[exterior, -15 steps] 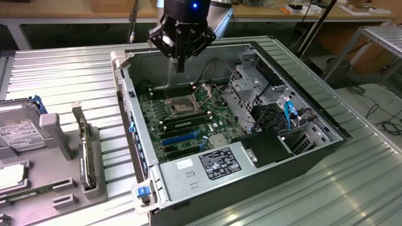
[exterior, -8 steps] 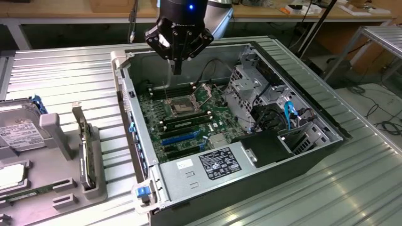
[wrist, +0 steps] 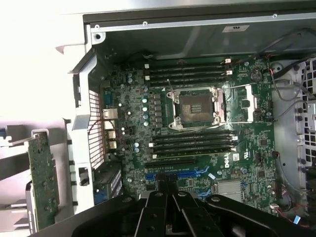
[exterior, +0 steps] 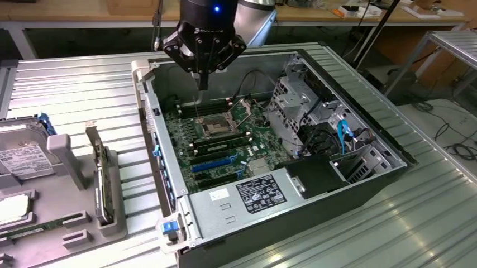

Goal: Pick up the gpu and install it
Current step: 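Reach for the gpu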

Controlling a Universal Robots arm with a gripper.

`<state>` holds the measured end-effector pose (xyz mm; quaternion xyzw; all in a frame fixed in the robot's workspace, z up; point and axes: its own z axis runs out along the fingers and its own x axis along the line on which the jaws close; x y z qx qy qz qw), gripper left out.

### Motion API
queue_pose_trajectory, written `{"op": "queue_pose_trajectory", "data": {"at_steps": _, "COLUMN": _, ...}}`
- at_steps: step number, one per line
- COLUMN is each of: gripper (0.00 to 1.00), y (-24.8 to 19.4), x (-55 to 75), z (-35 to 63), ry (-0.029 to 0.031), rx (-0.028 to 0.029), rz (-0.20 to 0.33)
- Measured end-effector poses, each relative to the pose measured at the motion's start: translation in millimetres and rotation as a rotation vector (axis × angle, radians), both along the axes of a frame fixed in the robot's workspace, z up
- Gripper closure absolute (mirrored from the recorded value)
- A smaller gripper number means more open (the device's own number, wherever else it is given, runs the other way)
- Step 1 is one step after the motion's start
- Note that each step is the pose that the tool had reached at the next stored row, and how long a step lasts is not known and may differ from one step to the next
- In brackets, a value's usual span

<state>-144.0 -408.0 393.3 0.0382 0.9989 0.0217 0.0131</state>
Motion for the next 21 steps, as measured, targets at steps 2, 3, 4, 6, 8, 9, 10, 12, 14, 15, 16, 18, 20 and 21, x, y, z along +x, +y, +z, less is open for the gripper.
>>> {"op": "queue_pose_trajectory", "data": {"at_steps": 2, "gripper": 0.89, "y": -0.2, "x": -4.2, "z": 0.0, "ry": 0.0001, "rx": 0.0000, "rz": 0.000}}
{"op": "queue_pose_trajectory", "data": {"at_steps": 3, "gripper": 0.89, "y": -0.3, "x": -5.5, "z": 0.0, "ry": 0.0000, "rx": 0.0000, "rz": 0.000}}
{"op": "queue_pose_trajectory", "data": {"at_steps": 4, "gripper": 0.89, "y": -0.4, "x": -7.0, "z": 0.0, "ry": 0.0000, "rx": 0.0000, "rz": 0.000}}
{"op": "queue_pose_trajectory", "data": {"at_steps": 6, "gripper": 0.89, "y": -0.8, "x": -11.0, "z": 0.0, "ry": 0.0000, "rx": 0.0000, "rz": 0.000}}
{"op": "queue_pose_trajectory", "data": {"at_steps": 8, "gripper": 0.89, "y": -1.0, "x": -13.3, "z": 0.0, "ry": 0.0000, "rx": 0.0000, "rz": 0.000}}
{"op": "queue_pose_trajectory", "data": {"at_steps": 9, "gripper": 0.89, "y": -1.1, "x": -14.0, "z": 0.0, "ry": 0.0000, "rx": 0.0000, "rz": 0.000}}
{"op": "queue_pose_trajectory", "data": {"at_steps": 10, "gripper": 0.89, "y": -1.1, "x": -15.0, "z": 0.0, "ry": 0.0000, "rx": 0.0000, "rz": 0.000}}
{"op": "queue_pose_trajectory", "data": {"at_steps": 12, "gripper": 0.89, "y": -1.3, "x": -17.0, "z": 0.0, "ry": 0.0000, "rx": 0.0000, "rz": 0.000}}
{"op": "queue_pose_trajectory", "data": {"at_steps": 14, "gripper": 0.89, "y": -1.4, "x": -19.3, "z": 0.0, "ry": 0.0000, "rx": 0.0000, "rz": 0.000}}
{"op": "queue_pose_trajectory", "data": {"at_steps": 15, "gripper": 0.89, "y": -1.5, "x": -20.5, "z": 0.0, "ry": 0.0001, "rx": 0.0000, "rz": 0.000}}
{"op": "queue_pose_trajectory", "data": {"at_steps": 16, "gripper": 0.89, "y": -1.6, "x": -23.0, "z": 0.0, "ry": 0.0000, "rx": 0.0000, "rz": 0.000}}
{"op": "queue_pose_trajectory", "data": {"at_steps": 18, "gripper": 0.89, "y": -1.8, "x": -26.5, "z": 0.0, "ry": 0.0000, "rx": 0.0000, "rz": 0.000}}
{"op": "queue_pose_trajectory", "data": {"at_steps": 20, "gripper": 0.89, "y": -2.0, "x": -28.4, "z": 0.0, "ry": 0.0000, "rx": 0.0000, "rz": 0.000}}
{"op": "queue_pose_trajectory", "data": {"at_steps": 21, "gripper": 0.89, "y": -2.1, "x": -29.5, "z": 0.0, "ry": 0.0000, "rx": 0.0000, "rz": 0.000}}
